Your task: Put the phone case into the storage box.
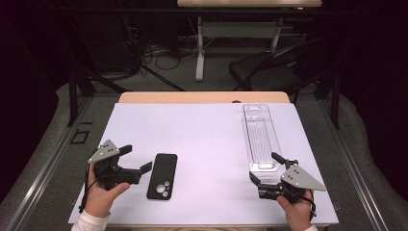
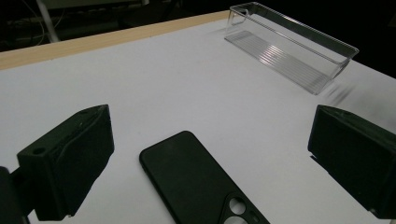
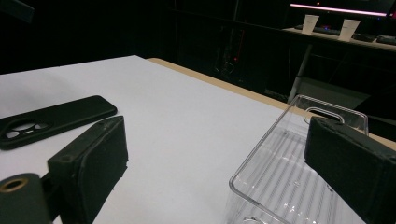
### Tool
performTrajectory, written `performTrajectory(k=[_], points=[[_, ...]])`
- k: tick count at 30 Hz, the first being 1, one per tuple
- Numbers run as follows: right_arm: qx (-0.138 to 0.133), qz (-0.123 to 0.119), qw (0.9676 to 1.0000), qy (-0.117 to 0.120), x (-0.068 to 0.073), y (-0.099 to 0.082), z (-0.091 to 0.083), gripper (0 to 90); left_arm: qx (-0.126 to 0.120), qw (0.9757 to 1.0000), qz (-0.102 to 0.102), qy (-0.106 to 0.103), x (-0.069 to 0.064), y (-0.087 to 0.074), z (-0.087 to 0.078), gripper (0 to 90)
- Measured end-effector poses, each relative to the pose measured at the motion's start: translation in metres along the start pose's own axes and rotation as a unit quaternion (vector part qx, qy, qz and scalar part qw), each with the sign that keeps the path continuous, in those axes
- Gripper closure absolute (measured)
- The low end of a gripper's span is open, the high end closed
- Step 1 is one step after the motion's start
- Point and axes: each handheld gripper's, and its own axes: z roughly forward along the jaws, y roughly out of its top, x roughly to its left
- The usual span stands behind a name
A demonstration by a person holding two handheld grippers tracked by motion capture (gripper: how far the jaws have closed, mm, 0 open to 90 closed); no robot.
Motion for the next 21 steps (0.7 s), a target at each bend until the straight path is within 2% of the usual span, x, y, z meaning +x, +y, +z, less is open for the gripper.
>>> performTrajectory(k=[7,10,12,16,19,21], points=[[-0.002,0.002,1.0000,0.002,0.000,0.000,-0.001,5.7,0.006,0.9993,-0.035,-0.011,-0.002,0.009,0.007,0.6],[-0.001,0.002,1.0000,0.002,0.000,0.000,-0.001,5.7,0.010,0.9995,-0.030,-0.002,-0.004,0.011,0.012,0.6],[-0.001,0.000,1.0000,0.002,0.000,0.000,-0.001,5.8,0.012,0.9995,-0.030,-0.004,-0.005,0.012,0.013,0.6],[-0.001,0.001,1.0000,0.002,0.000,0.000,-0.001,5.7,0.033,0.9986,-0.039,-0.015,-0.009,0.013,0.024,0.6],[0.000,-0.002,1.0000,0.002,0.000,0.000,-0.001,5.7,0.039,0.9985,-0.028,-0.025,-0.014,0.013,0.028,0.7],[0.000,-0.002,1.0000,0.002,0.000,0.000,-0.001,5.7,0.046,0.9983,-0.018,-0.029,-0.017,0.013,0.031,3.8]])
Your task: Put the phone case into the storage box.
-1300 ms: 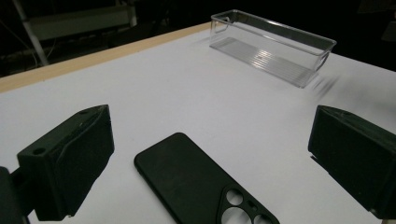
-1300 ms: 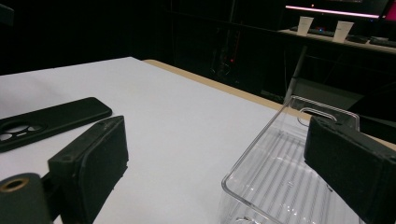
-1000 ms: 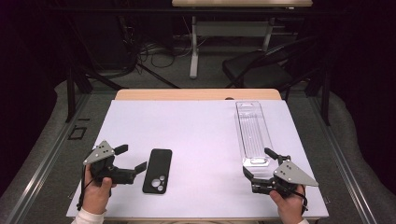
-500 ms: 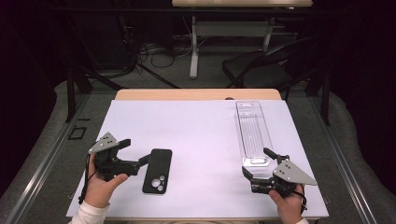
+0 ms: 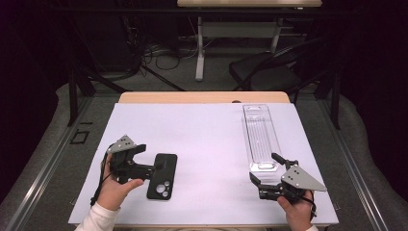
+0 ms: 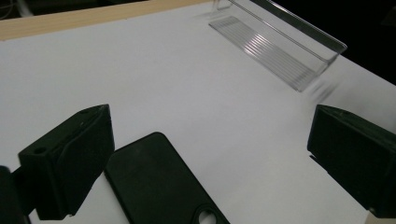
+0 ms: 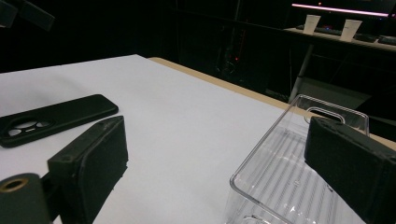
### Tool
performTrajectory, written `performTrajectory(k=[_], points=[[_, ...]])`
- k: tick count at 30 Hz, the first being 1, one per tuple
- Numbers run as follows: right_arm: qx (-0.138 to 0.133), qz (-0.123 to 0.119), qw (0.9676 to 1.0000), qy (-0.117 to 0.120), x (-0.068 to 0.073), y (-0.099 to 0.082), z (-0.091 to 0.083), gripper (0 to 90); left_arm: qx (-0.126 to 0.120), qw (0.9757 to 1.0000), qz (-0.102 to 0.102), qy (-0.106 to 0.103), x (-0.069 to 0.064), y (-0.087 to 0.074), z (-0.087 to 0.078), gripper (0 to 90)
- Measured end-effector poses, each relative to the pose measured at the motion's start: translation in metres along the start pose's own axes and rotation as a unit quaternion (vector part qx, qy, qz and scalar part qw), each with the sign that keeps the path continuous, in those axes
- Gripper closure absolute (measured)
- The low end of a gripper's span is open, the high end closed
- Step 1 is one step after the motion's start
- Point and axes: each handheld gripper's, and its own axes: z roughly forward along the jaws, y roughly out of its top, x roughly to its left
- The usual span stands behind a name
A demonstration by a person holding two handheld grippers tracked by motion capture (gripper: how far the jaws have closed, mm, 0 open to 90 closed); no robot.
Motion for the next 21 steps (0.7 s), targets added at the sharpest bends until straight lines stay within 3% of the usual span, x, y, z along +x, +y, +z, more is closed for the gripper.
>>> performTrajectory(k=[4,13,21], points=[[0.000,0.001,1.0000,0.001,0.000,0.000,0.000,5.7,0.008,0.9999,0.011,0.008,-0.004,-0.001,0.004,12.0],[0.004,0.003,1.0000,0.004,0.000,-0.001,0.000,5.8,0.026,0.9988,-0.010,0.040,-0.004,-0.002,0.012,12.1],[0.005,0.002,1.0000,0.006,0.001,-0.002,0.000,5.8,0.056,0.9971,-0.017,0.049,-0.004,-0.013,0.025,13.6]])
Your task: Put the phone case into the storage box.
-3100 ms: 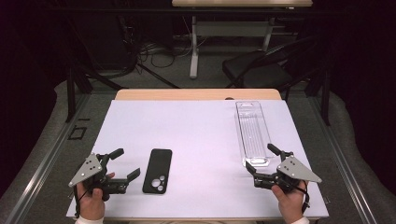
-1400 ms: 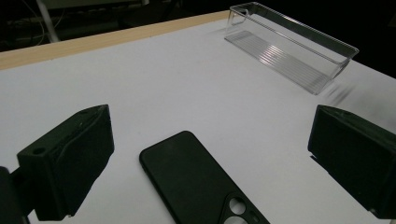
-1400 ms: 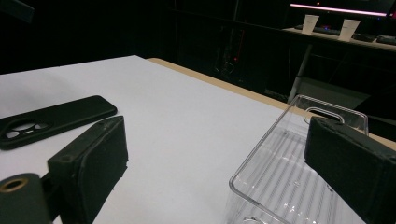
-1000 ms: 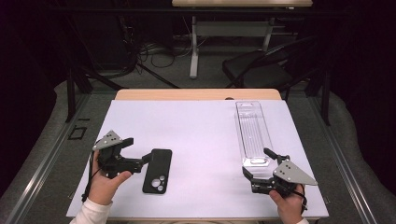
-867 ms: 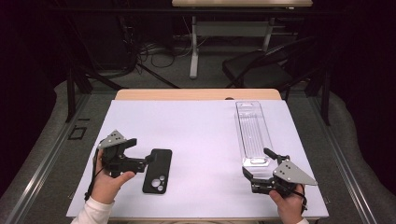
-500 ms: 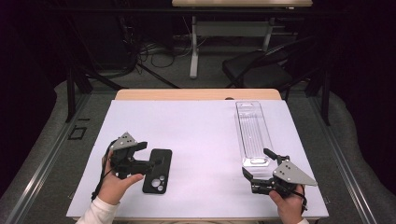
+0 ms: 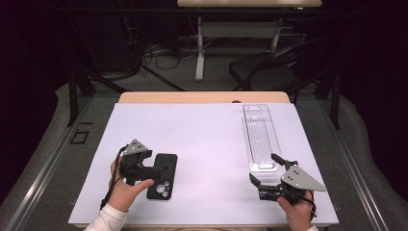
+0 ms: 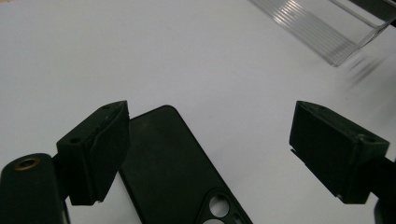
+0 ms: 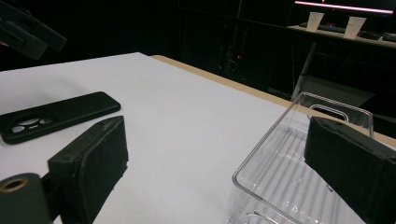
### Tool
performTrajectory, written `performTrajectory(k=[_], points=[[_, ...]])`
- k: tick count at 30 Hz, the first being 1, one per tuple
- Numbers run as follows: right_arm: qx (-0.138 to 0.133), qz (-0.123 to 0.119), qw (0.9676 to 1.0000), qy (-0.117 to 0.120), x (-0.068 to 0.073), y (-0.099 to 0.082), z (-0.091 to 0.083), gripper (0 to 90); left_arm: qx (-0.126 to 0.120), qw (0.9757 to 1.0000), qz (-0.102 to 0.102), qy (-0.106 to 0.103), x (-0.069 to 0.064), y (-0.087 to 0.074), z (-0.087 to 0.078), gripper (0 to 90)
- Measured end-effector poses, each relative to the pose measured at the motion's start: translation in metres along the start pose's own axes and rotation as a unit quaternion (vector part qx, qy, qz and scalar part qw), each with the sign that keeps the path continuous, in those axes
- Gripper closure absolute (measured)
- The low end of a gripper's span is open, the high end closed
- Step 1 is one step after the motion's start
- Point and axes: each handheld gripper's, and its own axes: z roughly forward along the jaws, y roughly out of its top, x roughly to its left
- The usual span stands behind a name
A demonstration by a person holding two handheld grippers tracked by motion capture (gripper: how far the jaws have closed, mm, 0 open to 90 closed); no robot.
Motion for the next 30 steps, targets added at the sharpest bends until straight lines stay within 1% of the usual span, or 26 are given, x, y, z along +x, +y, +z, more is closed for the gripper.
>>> performTrajectory(k=[5,7,8,9,11,13,14,16,20,21,22,25,26,27,30], points=[[0.002,0.000,1.0000,0.001,0.000,-0.001,0.000,5.8,0.019,0.9998,0.007,0.006,-0.002,-0.007,0.010,16.1],[0.004,0.001,1.0000,0.001,0.000,-0.001,0.000,5.8,0.026,0.9995,0.015,0.011,-0.002,-0.011,0.012,17.8],[0.004,0.000,1.0000,0.001,0.000,-0.002,0.000,5.9,0.030,0.9992,0.023,0.011,-0.003,-0.013,0.013,23.0],[0.005,-0.002,1.0000,0.001,0.000,-0.002,0.001,5.8,0.031,0.9991,0.026,0.011,-0.004,-0.015,0.015,27.8],[0.006,-0.002,1.0000,0.002,0.000,-0.002,0.001,5.8,0.036,0.9988,0.032,0.006,-0.005,-0.018,0.018,30.1],[0.007,-0.002,1.0000,0.002,0.000,-0.003,0.001,5.9,0.037,0.9985,0.040,0.006,-0.008,-0.021,0.022,36.7],[0.007,-0.002,1.0000,0.002,0.000,-0.003,0.002,5.9,0.042,0.9981,0.044,0.001,-0.008,-0.022,0.023,37.5],[0.008,-0.003,1.0000,0.002,0.000,-0.003,0.002,5.9,0.045,0.9979,0.046,-0.009,-0.009,-0.023,0.026,44.7],[0.008,-0.006,0.9999,0.003,0.001,-0.004,0.002,6.0,0.056,0.9973,0.040,-0.028,-0.011,-0.026,0.031,54.4],[0.008,-0.006,0.9999,0.003,0.001,-0.004,0.002,6.0,0.056,0.9971,0.043,-0.030,-0.012,-0.028,0.031,60.5],[0.008,-0.006,0.9999,0.002,0.001,-0.004,0.002,6.0,0.055,0.9972,0.041,-0.030,-0.014,-0.029,0.032,64.9],[0.011,-0.003,0.9999,0.002,0.001,-0.004,0.002,6.0,0.061,0.9963,0.051,-0.030,-0.018,-0.032,0.036,70.5],[0.011,-0.003,0.9999,0.003,0.001,-0.004,0.002,6.1,0.066,0.9958,0.054,-0.033,-0.019,-0.033,0.037,71.2],[0.011,-0.004,0.9999,0.003,0.001,-0.004,0.002,6.1,0.066,0.9958,0.053,-0.034,-0.021,-0.034,0.039,72.5],[0.012,-0.005,0.9999,0.003,0.001,-0.005,0.002,6.1,0.071,0.9950,0.064,-0.028,-0.024,-0.035,0.042,74.1]])
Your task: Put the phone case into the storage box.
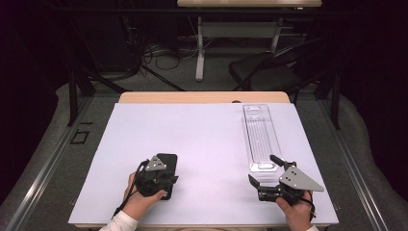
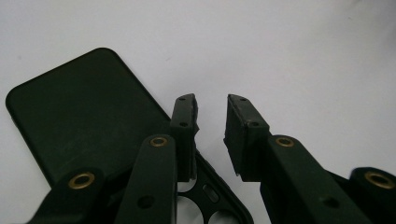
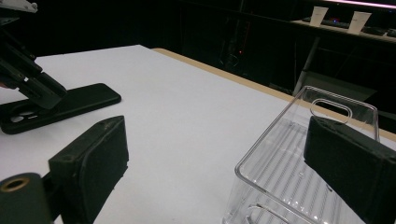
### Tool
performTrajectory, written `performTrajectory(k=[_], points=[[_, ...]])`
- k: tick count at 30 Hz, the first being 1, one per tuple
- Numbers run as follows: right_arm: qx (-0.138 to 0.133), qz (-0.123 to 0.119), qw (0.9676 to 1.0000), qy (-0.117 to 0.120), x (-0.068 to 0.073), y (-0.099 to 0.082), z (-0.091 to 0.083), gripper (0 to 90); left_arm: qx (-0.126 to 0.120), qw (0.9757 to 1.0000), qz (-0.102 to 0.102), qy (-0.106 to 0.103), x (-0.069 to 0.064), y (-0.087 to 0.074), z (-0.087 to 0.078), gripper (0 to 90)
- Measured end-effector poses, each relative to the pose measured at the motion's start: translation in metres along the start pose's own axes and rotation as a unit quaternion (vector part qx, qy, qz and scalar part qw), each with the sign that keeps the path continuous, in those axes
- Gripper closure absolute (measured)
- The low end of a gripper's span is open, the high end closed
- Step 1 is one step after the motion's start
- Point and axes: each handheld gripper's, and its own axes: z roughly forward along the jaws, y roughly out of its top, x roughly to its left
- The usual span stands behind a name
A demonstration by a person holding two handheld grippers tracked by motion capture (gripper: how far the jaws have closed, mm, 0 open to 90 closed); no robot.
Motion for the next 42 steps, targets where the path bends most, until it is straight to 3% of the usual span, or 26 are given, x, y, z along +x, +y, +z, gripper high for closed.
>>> performTrajectory(k=[3,7,11,24,42], points=[[0.001,0.000,1.0000,0.000,0.000,0.000,0.000,6.1,0.011,0.9999,0.002,0.002,0.000,-0.002,0.004,76.6],[0.001,0.001,1.0000,0.001,0.000,-0.001,0.000,6.2,0.017,0.9994,-0.002,-0.029,0.000,-0.004,0.006,90.0],[0.000,0.001,1.0000,0.001,0.000,-0.001,0.000,6.2,0.021,0.9991,0.000,-0.037,-0.002,-0.004,0.008,90.0],[0.002,0.005,1.0000,0.003,0.000,-0.002,0.000,6.3,0.056,0.9980,0.012,-0.027,-0.006,-0.009,0.018,90.0],[0.003,0.008,1.0000,0.003,-0.001,-0.002,0.000,6.3,0.059,0.9981,0.009,-0.020,0.000,-0.015,0.011,90.0]])
